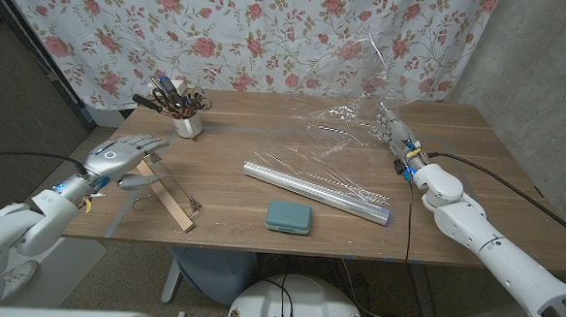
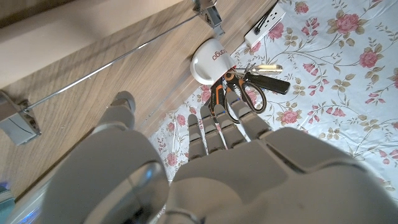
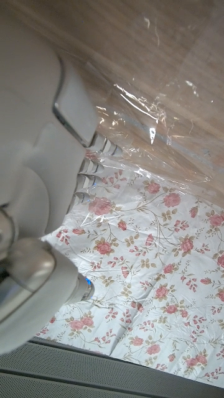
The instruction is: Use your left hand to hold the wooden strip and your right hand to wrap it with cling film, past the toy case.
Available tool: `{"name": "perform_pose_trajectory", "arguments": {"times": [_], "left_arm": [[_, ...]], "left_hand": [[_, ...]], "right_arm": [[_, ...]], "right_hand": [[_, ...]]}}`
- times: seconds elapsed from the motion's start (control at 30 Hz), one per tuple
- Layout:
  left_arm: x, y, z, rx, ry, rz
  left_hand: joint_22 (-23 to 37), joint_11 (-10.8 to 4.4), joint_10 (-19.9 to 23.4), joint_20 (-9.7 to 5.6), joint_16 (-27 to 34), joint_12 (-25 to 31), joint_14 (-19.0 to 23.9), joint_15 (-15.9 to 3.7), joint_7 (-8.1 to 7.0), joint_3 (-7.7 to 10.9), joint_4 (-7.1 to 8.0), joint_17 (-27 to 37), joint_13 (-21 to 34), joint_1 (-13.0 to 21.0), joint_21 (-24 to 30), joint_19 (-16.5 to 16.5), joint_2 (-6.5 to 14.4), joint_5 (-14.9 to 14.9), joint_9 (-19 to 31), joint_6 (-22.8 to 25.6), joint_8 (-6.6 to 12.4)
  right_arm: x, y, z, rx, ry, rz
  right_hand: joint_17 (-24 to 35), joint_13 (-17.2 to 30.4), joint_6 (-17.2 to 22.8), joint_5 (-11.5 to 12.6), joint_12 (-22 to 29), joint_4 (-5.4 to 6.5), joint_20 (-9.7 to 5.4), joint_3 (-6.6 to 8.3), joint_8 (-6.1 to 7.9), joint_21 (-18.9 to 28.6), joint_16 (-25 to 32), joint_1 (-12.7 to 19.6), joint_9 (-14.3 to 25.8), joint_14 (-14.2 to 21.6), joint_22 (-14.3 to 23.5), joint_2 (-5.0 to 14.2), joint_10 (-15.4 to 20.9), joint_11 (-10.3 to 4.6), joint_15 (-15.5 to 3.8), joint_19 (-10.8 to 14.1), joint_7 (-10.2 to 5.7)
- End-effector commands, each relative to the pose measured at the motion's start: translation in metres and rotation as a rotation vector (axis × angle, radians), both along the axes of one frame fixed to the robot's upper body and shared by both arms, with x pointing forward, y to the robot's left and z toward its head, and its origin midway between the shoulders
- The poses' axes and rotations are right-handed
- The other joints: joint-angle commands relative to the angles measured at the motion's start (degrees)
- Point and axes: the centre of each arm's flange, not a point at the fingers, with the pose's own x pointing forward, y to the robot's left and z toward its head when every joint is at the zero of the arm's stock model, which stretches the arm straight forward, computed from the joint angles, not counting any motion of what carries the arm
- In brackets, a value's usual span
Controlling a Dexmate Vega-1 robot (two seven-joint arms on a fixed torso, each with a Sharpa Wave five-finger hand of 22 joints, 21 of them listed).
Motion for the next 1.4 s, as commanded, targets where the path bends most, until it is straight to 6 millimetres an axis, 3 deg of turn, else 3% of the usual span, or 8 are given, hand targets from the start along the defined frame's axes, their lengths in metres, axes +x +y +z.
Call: {"name": "perform_pose_trajectory", "arguments": {"times": [0.03,0.37,0.8,1.23,1.4], "left_arm": [[-0.001,0.007,0.006,0.055,0.026,0.03],[-0.002,0.013,0.01,0.079,0.036,0.047],[-0.001,0.018,0.012,0.115,0.045,0.03],[0.009,0.025,0.008,0.131,0.082,0.067],[0.012,0.024,0.005,0.151,0.098,0.083]], "left_hand": [[0.1,0.1,0.0,0.31,-0.1,-0.3,-0.1,0.19,0.16,0.23,-0.15,0.3,0.2,0.6,-0.1,-0.2,-0.1,0.3,0.2,-0.5,0.07],[0.1,-0.15,2.3,0.18,0.6,0.6,2.5,-0.45,0.29,1.05,-0.45,0.2,0.6,2.7,0.4,1.5,0.3,0.5,0.7,1.9,1.76],[0.0,-0.94,2.7,-0.34,0.2,0.7,2.6,-0.94,-0.4,1.17,-0.83,0.1,0.8,4.3,0.3,1.9,-0.8,0.6,0.9,2.0,2.35],[0.0,-0.75,1.7,-0.48,0.0,0.3,2.6,-0.78,-0.3,1.04,-0.44,0.2,1.0,4.8,0.4,2.6,-1.5,0.8,1.2,1.2,2.49],[0.0,-1.33,1.2,-0.37,0.3,0.1,3.4,-1.22,-0.24,1.05,-0.03,0.4,1.1,4.8,0.4,2.8,-1.4,1.0,1.3,1.1,2.79]], "right_arm": [[0.002,0.0,-0.001,-0.001,0.007,-0.008],[0.002,0.003,-0.002,0.0,0.009,-0.008],[0.0,0.003,-0.003,-0.008,0.014,-0.018],[-0.001,0.001,-0.002,-0.002,0.014,-0.026],[0.0,0.0,-0.003,-0.001,0.016,-0.028]], "right_hand": [[0.1,0.0,-1.1,0.1,0.3,-0.49,0.02,-0.12,0.04,0.2,0.2,0.0,0.0,-0.4,0.2,0.37,0.0,0.01,-0.16,0.1,0.16],[0.1,0.0,-1.1,0.1,0.3,-0.49,0.0,-0.12,0.05,0.2,0.2,0.0,0.0,-0.4,0.2,0.43,-0.1,-0.02,-0.14,0.0,0.15],[0.1,0.0,-1.1,0.1,0.3,-0.5,0.02,-0.15,0.06,0.1,0.2,0.0,0.0,-0.5,0.2,0.44,0.0,-0.07,-0.11,0.0,0.16],[0.1,0.0,-1.1,0.1,0.3,-0.52,0.02,-0.18,0.05,0.1,0.2,0.0,0.0,-0.5,0.2,0.44,0.0,-0.07,-0.13,0.0,0.11],[0.1,0.0,-1.1,0.1,0.3,-0.53,0.04,-0.2,0.05,0.1,0.2,0.0,0.0,-0.5,0.2,0.43,0.0,-0.08,-0.15,-0.1,0.12]]}}
